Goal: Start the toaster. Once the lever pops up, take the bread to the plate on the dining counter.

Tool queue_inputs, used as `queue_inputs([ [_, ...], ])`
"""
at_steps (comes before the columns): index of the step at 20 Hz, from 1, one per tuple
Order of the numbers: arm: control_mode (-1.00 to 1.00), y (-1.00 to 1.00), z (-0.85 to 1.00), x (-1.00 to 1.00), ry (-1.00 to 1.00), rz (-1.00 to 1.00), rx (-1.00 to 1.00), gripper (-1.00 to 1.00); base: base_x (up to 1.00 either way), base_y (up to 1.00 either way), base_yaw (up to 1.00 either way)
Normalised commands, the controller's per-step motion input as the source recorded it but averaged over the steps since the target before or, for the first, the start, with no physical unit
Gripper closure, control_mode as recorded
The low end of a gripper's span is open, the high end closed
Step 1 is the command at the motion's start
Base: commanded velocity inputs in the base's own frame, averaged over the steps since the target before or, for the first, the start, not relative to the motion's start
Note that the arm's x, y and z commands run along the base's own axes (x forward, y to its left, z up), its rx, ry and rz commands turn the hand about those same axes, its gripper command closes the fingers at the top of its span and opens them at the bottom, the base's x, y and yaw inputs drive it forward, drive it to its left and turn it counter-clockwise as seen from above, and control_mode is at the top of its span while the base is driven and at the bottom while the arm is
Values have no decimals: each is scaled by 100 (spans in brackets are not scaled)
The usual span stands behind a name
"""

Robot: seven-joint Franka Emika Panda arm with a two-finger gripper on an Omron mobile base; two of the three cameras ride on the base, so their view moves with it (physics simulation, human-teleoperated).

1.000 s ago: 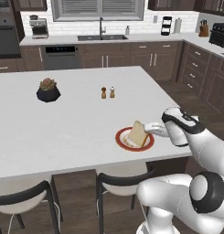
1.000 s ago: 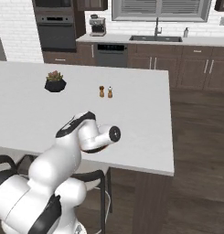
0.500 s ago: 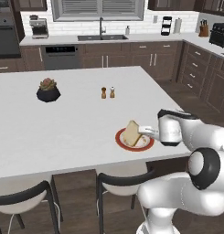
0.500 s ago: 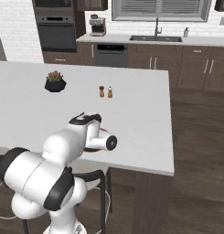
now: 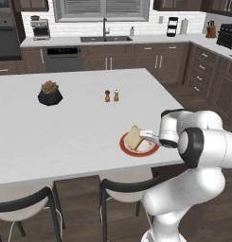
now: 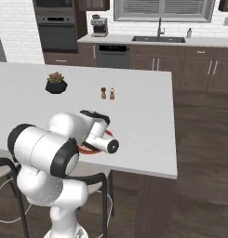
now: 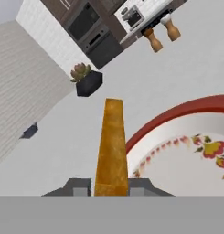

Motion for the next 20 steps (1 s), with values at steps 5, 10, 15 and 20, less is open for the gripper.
queue_inputs([
  [5,-100,-8,-16,21,10,-9,0,100,0,0,0],
  [10,-100,-6,-17,3,9,-9,-1,-100,0,0,0],
  [15,-100,-7,-2,-7,15,-11,0,-100,0,0,0],
  [20,-100,-26,6,-22,14,-10,0,-100,0,0,0],
])
